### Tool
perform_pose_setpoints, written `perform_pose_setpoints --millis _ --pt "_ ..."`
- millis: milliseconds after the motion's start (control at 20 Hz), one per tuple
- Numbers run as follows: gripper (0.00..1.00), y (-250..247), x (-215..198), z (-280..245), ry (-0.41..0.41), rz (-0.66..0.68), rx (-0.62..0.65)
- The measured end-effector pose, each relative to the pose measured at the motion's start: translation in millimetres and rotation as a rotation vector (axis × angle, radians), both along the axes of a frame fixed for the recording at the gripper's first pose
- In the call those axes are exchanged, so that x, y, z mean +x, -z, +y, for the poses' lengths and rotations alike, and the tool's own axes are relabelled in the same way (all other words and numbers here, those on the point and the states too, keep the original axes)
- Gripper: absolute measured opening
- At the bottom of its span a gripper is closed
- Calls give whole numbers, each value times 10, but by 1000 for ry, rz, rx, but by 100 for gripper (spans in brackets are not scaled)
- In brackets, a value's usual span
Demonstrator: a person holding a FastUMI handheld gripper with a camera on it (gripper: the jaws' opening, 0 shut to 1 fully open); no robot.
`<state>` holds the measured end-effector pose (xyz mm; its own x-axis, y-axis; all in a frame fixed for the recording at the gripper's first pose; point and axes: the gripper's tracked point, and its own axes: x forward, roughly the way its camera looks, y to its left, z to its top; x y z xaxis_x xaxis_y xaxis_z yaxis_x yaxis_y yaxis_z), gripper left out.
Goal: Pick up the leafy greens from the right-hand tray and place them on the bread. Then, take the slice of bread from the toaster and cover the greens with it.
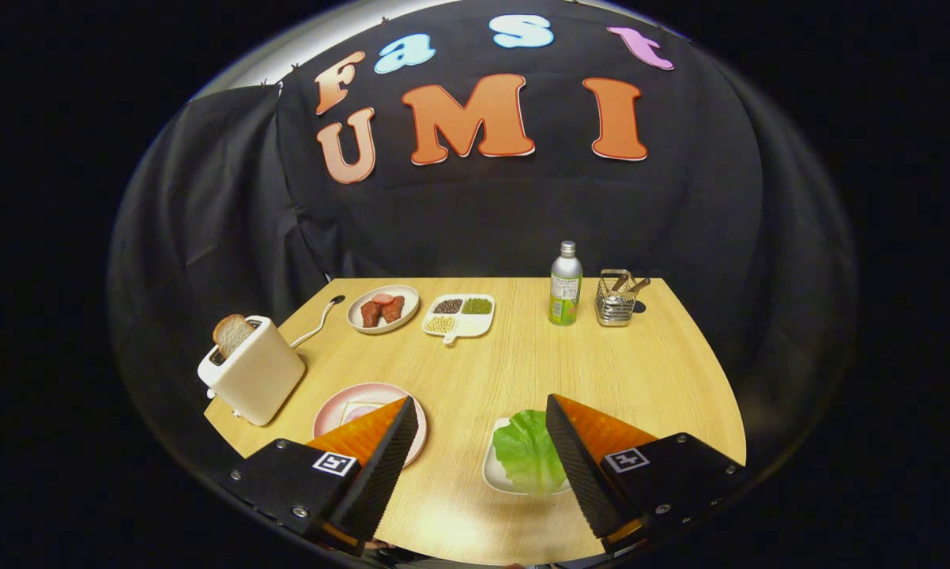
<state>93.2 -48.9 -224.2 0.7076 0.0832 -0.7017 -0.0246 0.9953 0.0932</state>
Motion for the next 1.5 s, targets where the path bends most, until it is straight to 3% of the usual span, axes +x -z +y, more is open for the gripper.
perform_pose_setpoints --millis 350,750,1350,1500 --pt "98 571 -93 -15 -54 221 69" --pt "97 1400 -187 -305 -24 455 28" --pt "97 2067 -171 -437 -46 600 -66" --pt "94 2079 -156 -488 -69 584 -133"
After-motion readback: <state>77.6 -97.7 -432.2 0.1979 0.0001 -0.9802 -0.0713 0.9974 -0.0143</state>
